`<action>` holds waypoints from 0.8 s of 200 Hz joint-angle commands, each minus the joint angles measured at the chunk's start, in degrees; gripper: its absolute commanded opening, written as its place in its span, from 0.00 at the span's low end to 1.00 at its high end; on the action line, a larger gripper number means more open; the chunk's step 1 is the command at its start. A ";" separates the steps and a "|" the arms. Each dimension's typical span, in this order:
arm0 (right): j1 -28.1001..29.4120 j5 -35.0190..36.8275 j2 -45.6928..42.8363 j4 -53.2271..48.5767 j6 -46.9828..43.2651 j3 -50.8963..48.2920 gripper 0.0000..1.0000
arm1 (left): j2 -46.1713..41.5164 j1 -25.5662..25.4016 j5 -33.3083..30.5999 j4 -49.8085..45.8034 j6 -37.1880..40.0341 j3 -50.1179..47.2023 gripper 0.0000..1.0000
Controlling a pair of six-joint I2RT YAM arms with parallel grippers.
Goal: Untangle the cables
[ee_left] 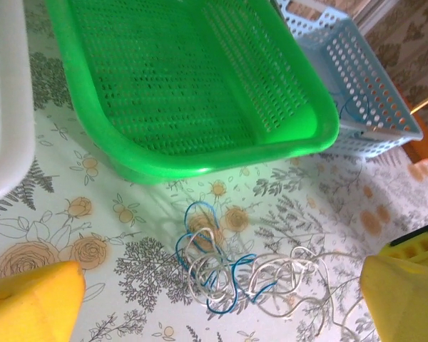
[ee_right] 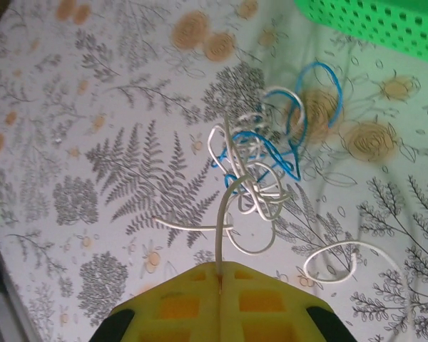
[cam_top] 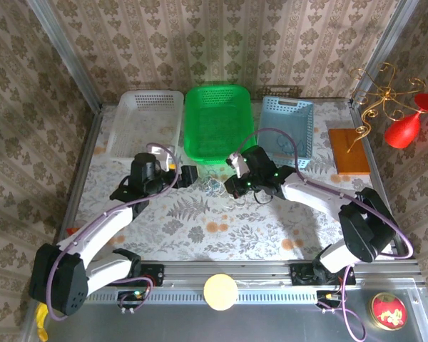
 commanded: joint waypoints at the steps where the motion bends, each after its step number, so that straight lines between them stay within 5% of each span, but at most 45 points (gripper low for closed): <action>1: 0.55 -2.12 -2.35 -2.93 -0.74 1.99 0.00 | 1.97 -2.31 0.39 -0.56 3.91 1.65 1.00; 123: 1.92 -2.92 -4.97 -4.50 -0.47 2.65 0.00 | 18.51 -8.98 -2.15 10.25 5.07 3.14 0.98; 147: 1.87 -3.09 -6.27 -5.12 -0.55 2.98 0.00 | 21.36 -9.09 -1.86 13.07 4.55 1.85 0.80; 160: 1.81 -3.08 -7.16 -5.68 -0.83 3.65 0.00 | 22.99 -9.17 -1.28 14.55 4.25 1.22 0.63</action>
